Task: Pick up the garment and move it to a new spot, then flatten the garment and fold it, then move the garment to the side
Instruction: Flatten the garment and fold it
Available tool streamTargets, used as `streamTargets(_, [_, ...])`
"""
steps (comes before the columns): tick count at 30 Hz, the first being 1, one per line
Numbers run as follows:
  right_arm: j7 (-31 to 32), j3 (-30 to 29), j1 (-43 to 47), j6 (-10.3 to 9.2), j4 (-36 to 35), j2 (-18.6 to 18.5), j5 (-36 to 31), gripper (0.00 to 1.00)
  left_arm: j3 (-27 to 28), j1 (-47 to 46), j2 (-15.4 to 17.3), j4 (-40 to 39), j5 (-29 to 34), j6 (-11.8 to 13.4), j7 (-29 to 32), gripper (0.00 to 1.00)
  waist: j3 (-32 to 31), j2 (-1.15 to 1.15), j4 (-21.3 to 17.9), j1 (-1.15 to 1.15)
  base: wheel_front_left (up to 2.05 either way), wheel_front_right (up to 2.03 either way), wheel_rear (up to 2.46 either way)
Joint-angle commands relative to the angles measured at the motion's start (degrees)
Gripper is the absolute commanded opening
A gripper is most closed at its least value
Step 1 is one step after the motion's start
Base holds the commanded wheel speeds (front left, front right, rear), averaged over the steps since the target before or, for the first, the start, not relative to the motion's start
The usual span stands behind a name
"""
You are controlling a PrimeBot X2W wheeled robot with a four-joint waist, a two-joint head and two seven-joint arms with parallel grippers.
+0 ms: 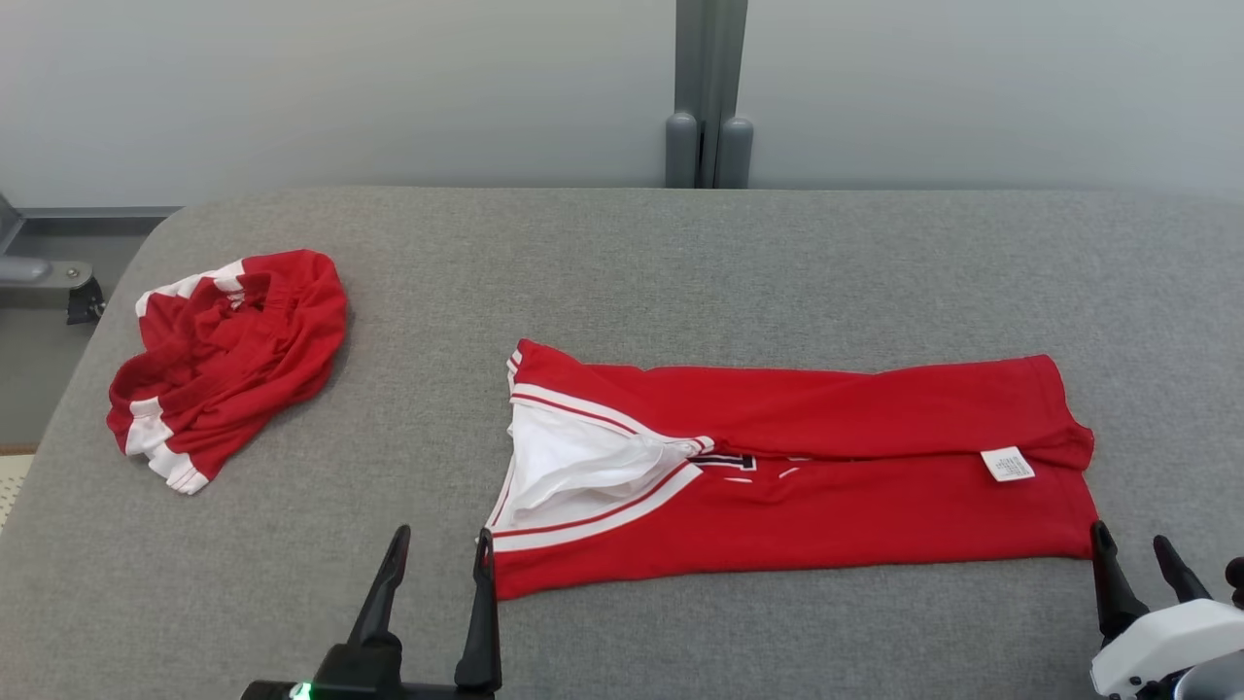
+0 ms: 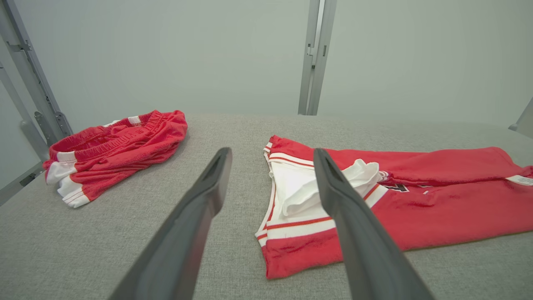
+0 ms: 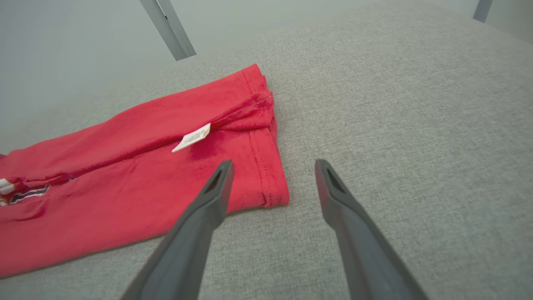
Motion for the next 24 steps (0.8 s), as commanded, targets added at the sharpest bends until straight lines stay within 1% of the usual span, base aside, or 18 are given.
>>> streamTargets(1, [-0.3,-0.3,-1.1,-0.02,0.9,0.0,-0.1,1.0,0.4,1.3,-0.6,0.5,1.0,-0.8,0.0,1.0,-0.1,0.0,1.1,0.0,0.0,0.0,0.0])
streamTargets(7, [1.1,-2.8,-5.3,-0.02,5.4,-1.0,-1.0,1.0,1.7,1.8,-2.7,2.2,5.3,-3.1,0.0,1.0,1.0,0.0,3.5,0.0,0.0,0.0,0.0])
streamTargets(13, [3.7,-5.5,-10.8,-0.03,10.9,-2.2,-3.0,1.0,2.9,1.2,-4.1,2.6,7.8,-4.7,0.0,1.0,3.0,0.0,5.4,0.0,0.0,0.0,0.0])
streamTargets(17, [5.4,-6.3,-13.9,-0.03,14.7,-2.2,-5.2,1.0,3.6,0.7,-5.0,2.7,8.8,-5.7,0.0,1.0,4.4,0.0,6.4,0.0,0.0,0.0,0.0])
streamTargets(24, [8.5,-5.9,-17.9,-0.03,21.2,-1.2,-7.6,1.0,4.7,0.1,-6.5,2.9,9.9,-7.3,0.0,1.0,5.9,0.0,7.0,0.0,0.0,0.0,0.0])
